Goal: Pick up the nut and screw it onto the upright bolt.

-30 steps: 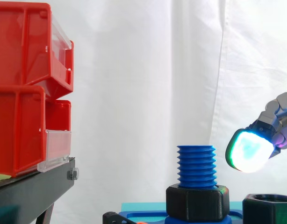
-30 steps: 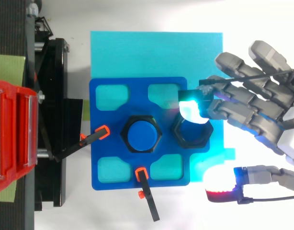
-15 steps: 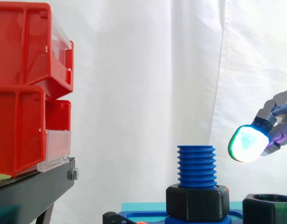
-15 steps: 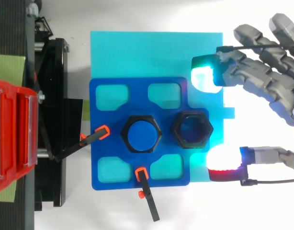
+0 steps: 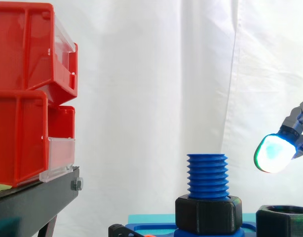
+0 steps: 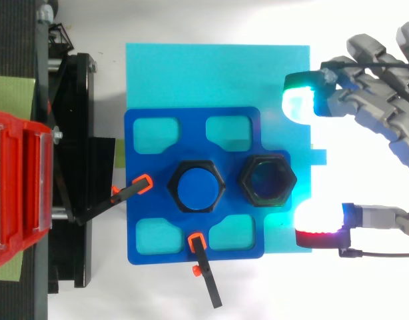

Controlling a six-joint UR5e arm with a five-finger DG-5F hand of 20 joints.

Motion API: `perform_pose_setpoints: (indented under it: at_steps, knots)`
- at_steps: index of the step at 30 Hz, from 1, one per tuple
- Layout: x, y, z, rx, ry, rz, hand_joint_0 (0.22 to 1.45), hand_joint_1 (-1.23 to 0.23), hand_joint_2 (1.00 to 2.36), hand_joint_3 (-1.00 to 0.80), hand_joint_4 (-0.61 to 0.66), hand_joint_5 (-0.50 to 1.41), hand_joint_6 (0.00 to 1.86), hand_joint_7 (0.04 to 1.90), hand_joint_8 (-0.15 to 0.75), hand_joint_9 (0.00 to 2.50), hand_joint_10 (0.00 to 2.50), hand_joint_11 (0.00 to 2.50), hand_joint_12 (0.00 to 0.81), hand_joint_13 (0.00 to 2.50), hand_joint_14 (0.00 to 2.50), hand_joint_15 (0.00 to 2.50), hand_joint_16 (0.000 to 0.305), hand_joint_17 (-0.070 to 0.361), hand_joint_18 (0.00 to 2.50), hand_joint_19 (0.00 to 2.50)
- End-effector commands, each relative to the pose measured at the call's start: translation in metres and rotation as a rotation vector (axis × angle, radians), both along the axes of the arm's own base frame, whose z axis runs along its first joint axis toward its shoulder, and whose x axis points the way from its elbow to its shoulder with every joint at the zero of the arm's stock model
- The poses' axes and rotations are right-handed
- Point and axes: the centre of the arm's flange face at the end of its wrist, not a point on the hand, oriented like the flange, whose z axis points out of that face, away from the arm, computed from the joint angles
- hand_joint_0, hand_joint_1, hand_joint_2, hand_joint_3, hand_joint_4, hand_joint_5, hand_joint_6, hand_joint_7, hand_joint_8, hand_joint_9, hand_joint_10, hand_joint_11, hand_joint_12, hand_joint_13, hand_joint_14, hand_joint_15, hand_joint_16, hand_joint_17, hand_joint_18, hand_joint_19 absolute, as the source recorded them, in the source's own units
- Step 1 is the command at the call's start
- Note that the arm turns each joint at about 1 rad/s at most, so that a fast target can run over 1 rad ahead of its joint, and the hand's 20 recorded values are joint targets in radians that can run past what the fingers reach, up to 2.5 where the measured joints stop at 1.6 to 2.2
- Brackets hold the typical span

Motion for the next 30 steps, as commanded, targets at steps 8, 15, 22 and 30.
perform_pose_setpoints:
  at_steps: [8,15,22,30]
  knots:
    - [0.000,0.012,-0.003,0.042,-0.041,-0.067,0.29,-0.73,1.00,-0.50,0.27,-0.24,0.50,0.75,0.332,0.26,0.00,0.00,0.478,0.16,0.00,0.00,0.065,0.146,0.00,0.00]
    - [0.005,0.024,-0.017,0.046,-0.052,-0.067,0.28,-0.81,1.00,-0.50,0.26,-0.28,0.50,0.76,0.307,0.00,0.00,0.00,0.475,0.00,0.00,0.00,0.066,0.149,0.00,0.00]
    - [0.006,0.025,-0.016,0.033,-0.048,-0.065,0.28,-0.80,1.00,-0.50,0.25,-0.30,0.50,0.75,0.290,0.00,0.00,0.00,0.475,0.00,0.00,0.00,0.067,0.150,0.00,0.00]
    - [0.014,0.030,-0.030,0.043,-0.067,-0.063,0.29,-0.79,1.00,-0.50,0.26,-0.29,0.50,0.73,0.309,0.00,0.00,0.00,0.480,0.00,0.00,0.00,0.068,0.152,0.00,0.00]
